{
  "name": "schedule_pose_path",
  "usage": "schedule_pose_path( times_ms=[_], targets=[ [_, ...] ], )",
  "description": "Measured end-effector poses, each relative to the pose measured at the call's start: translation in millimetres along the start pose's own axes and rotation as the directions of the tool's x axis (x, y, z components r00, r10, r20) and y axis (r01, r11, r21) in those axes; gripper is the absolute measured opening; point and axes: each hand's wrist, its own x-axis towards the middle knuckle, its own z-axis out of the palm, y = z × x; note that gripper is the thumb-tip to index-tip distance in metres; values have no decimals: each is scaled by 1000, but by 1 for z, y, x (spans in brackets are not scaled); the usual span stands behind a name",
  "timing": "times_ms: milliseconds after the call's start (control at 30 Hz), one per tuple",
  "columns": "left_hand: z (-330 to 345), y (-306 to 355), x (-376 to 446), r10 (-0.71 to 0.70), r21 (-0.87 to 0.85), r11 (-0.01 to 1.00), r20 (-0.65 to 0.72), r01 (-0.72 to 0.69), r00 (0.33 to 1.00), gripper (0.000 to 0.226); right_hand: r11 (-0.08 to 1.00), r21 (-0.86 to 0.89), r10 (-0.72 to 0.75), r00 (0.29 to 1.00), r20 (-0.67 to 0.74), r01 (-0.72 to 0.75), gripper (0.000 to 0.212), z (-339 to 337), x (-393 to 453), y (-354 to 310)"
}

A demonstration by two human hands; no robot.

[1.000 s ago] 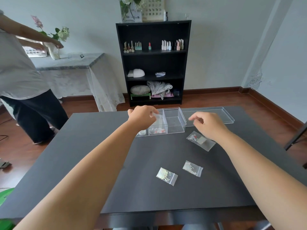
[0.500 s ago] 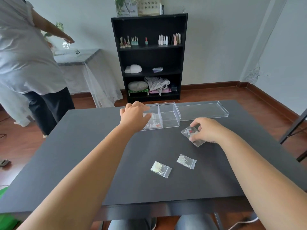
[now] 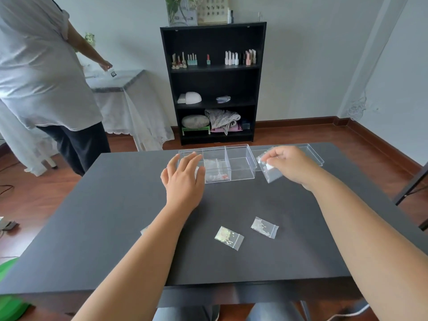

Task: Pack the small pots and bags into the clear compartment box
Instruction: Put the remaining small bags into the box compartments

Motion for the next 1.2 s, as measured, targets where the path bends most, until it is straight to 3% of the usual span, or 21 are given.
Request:
schedule_pose_path(
  times_ms=[133,433,967,1133,1200],
  targets=[
    [3,-8,-1,-18,-69,997,35,20,999,42,996,55,-72,995,-69,75,36,9,18,-34],
    [2,-25,4,-27,-182,983,58,37,998,45,975,-178,-127,991,31,130,39,85,58,-77],
    [8,-21,0,-25,-233,972,51,37,998,39,884,-467,-32,999,-18,20,4,118,61,-71],
    [8,-21,0,-33,-250,967,59,46,998,38,815,-575,-93,996,-18,65,6,116,60,-73],
    [7,-21,0,-33,-255,966,60,48,998,38,747,-661,-111,994,-7,79,26,117,59,-68]
  ],
)
